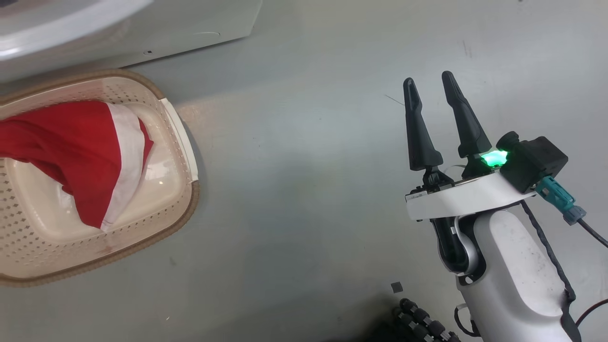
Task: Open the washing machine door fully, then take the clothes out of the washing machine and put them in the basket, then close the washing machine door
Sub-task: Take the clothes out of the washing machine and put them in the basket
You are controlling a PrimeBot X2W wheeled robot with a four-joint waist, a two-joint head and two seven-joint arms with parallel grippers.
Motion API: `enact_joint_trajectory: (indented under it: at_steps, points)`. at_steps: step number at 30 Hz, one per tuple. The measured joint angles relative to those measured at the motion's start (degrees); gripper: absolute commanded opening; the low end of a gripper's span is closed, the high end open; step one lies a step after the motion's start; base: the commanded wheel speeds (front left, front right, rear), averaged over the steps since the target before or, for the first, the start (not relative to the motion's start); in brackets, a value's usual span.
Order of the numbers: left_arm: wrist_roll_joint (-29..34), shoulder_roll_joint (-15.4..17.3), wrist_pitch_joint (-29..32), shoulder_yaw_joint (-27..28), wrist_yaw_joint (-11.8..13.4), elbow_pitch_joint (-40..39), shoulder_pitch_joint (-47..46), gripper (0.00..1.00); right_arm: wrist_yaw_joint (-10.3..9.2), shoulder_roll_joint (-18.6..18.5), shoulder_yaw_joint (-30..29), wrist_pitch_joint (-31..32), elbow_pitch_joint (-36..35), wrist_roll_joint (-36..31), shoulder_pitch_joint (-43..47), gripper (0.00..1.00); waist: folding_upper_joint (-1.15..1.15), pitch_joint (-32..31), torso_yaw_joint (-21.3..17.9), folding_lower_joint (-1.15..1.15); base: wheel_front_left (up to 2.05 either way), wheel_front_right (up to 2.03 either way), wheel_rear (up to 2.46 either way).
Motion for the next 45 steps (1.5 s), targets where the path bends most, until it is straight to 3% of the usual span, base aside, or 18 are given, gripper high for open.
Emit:
enact_joint_trajectory:
  at_steps: [22,38,45]
  points:
    - [-3.3,-10.2,-19.4,1.0,3.7,-9.2,16.5,0.0,1.01,-0.1,-3.7,0.0,3.2,-5.7,3.6,1.0,0.0,-9.4,5.5,0.0,0.0,0.0,0.0]
    - [-4.3,-14.7,-20.9,0.5,4.7,-20.6,25.2,0.0,1.74,-0.1,-5.8,0.0,5.3,-8.7,8.7,1.0,0.0,-19.1,10.2,0.0,0.0,0.0,0.0]
    - [-3.5,-14.9,-20.9,0.3,5.0,-25.9,27.8,0.0,1.83,-0.1,-6.3,0.0,5.6,-9.5,10.0,1.0,0.0,-22.1,11.8,0.0,0.0,0.0,0.0]
